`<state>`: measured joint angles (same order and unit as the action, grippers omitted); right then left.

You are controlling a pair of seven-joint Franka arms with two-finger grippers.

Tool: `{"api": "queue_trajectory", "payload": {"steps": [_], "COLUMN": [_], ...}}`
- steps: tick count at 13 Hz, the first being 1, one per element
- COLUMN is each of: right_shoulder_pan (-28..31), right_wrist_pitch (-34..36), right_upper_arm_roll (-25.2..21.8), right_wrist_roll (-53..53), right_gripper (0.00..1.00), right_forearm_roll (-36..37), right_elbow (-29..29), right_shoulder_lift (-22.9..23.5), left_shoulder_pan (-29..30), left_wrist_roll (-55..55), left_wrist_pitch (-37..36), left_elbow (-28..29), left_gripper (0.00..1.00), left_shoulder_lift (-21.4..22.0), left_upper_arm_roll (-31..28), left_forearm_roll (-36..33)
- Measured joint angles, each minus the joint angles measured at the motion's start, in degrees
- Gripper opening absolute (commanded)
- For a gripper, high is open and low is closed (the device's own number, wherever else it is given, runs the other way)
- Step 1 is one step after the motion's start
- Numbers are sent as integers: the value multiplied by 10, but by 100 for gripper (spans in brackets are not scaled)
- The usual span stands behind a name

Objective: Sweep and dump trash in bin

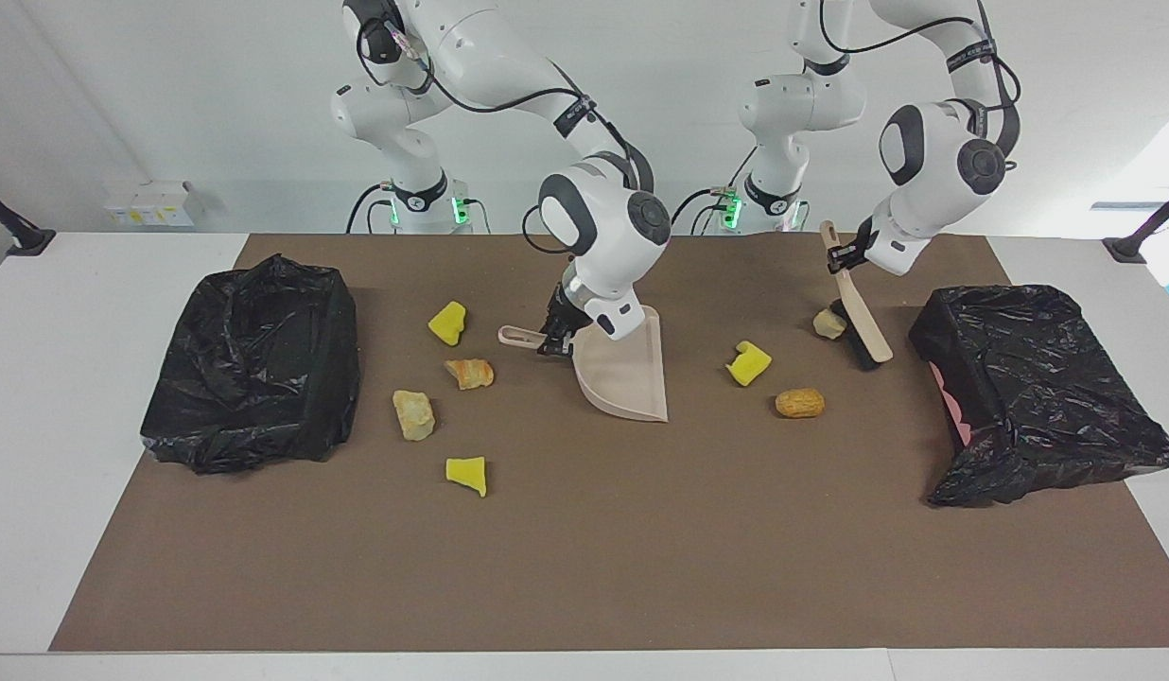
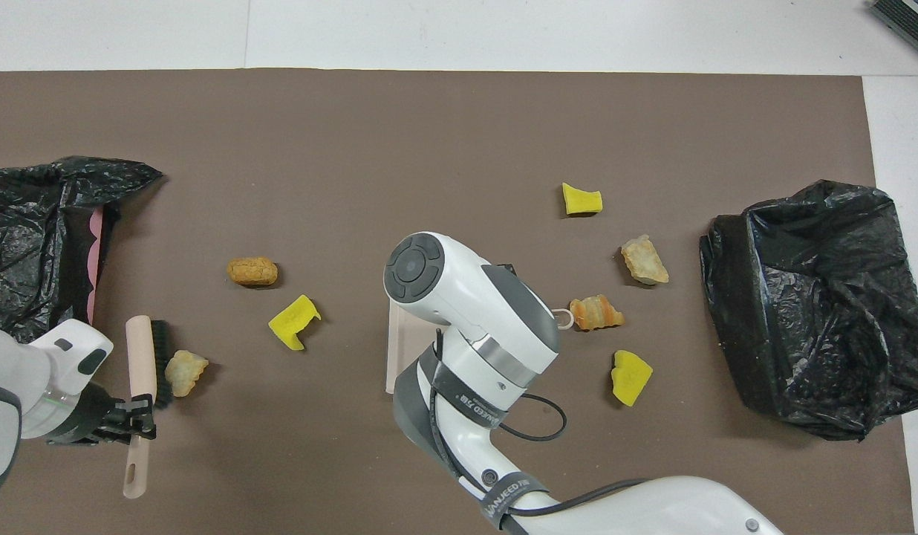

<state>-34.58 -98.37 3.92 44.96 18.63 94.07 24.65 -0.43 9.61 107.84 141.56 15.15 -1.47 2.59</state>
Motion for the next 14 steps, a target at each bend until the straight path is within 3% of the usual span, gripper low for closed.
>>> {"api": "queue_trajectory", "payload": {"steps": [7, 10, 14], "right_shoulder_pan": [-6, -6, -6], "right_wrist_pitch": [-30, -31, -32], "right_upper_arm_roll": [0, 0, 0], "right_wrist_roll": [-21, -21, -21], "right_gripper": [0, 0, 0], "right_forearm_roll": [13, 13, 13], "right_elbow": [26, 27, 28], "right_shoulder_lift": [-8, -9, -9], "left_shoulder_pan": [-155, -189, -185], "left_wrist_roll": [150, 160, 154], "left_wrist_pitch": [118, 111, 15], "left_elbow": [-12, -55, -150], "left_gripper": [0, 0, 0], "left_shoulder_lift": [-61, -87, -106], "left_upper_arm_roll": [6, 6, -3], "left_forearm_roll": [22, 53, 52]}}
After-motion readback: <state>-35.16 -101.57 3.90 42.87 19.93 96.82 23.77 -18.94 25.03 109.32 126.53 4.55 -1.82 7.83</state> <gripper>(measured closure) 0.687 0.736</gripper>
